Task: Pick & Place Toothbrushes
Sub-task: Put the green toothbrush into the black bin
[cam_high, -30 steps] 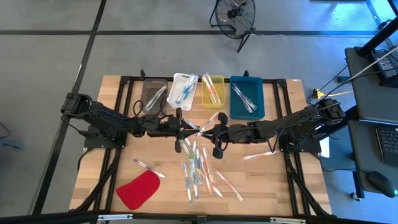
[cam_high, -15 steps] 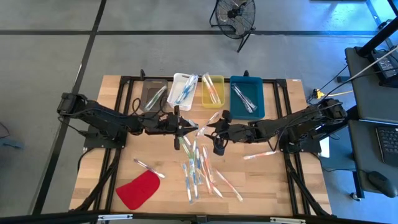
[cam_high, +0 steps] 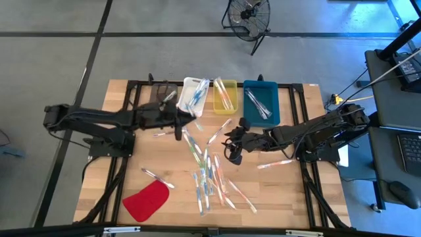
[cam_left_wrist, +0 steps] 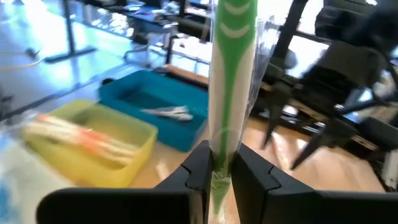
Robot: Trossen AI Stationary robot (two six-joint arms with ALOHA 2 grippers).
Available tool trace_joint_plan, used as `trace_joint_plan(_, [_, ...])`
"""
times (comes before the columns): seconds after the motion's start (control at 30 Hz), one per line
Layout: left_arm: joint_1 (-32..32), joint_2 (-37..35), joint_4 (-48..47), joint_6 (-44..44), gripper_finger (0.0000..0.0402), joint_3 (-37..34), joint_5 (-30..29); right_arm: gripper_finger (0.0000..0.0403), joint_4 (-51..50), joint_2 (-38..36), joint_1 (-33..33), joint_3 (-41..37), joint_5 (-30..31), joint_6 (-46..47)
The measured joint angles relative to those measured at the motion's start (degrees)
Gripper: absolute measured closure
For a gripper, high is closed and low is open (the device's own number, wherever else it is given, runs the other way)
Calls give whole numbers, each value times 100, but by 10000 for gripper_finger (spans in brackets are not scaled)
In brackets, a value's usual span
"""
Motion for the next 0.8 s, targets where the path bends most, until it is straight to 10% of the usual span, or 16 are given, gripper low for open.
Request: trace_joint_plan(0.8, [2720, -370, -3574, -178, 361, 1159, -7, 265, -134, 2, 0, 0, 4, 142])
